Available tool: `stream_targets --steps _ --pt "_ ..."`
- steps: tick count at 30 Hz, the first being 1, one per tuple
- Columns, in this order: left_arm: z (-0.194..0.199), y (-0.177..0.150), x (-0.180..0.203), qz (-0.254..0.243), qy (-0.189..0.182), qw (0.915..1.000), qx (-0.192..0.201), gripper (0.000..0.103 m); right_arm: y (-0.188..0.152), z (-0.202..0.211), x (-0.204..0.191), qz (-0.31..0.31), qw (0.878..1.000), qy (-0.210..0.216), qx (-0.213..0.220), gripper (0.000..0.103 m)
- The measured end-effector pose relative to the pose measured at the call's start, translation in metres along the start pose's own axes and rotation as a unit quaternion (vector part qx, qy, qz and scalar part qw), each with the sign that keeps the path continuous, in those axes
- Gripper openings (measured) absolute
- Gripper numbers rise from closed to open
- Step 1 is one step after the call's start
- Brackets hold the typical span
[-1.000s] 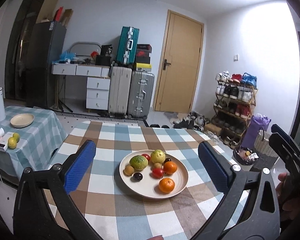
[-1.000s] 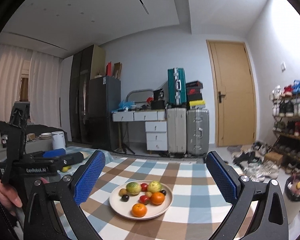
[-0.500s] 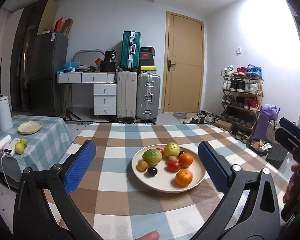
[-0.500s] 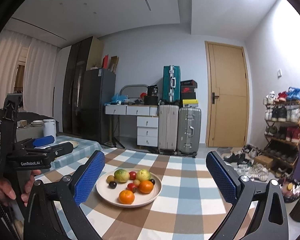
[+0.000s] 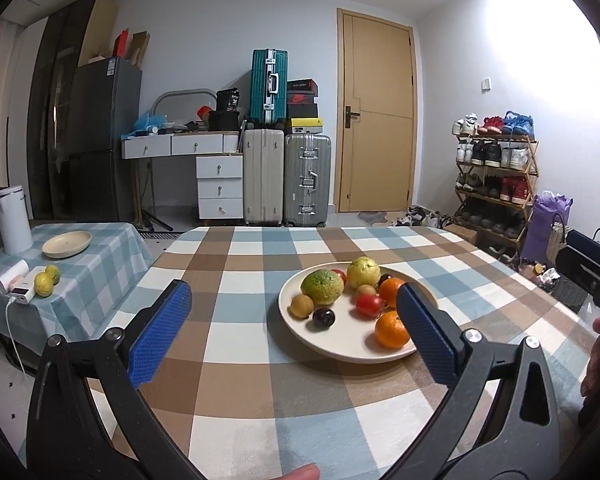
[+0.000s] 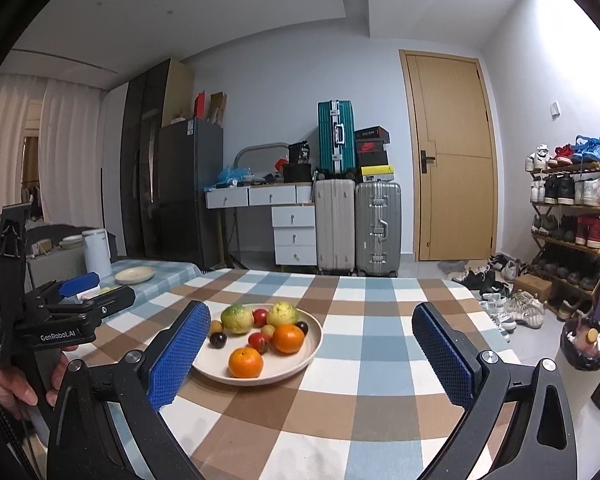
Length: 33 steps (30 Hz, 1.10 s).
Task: Organize fruits
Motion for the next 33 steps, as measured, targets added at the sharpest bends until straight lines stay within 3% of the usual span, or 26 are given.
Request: stream_targets --steps 8,13,33 --pt "-0.013 -0.009 0.004 -0.012 0.004 0.9997 -0.018 0.102 -0.017 -0.013 0.005 -0.012 0.999 0.005 -0.031 0.103" --pt "-0.015 -0.011 0.006 -0.014 0.001 0.9997 -0.018 0.102 -0.029 -0.027 0.012 -0.024 0.997 -0.001 -0.071 0.103" --pt "-0.014 -0.012 0.006 -0.014 0.001 0.9997 -0.018 0.102 -0.029 -0.028 0.004 -0.005 0.998 0.016 -0.065 0.103"
Point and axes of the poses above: each gripper's, at about its wrist camera, not at the fingertips, and z roughly against the way its jaws point, x to its right, y to its top, the point moved 10 cm from there along -z, roughly the way its jaws point, and after that the axes turned 12 degrees about y, right-handed, at the moved point
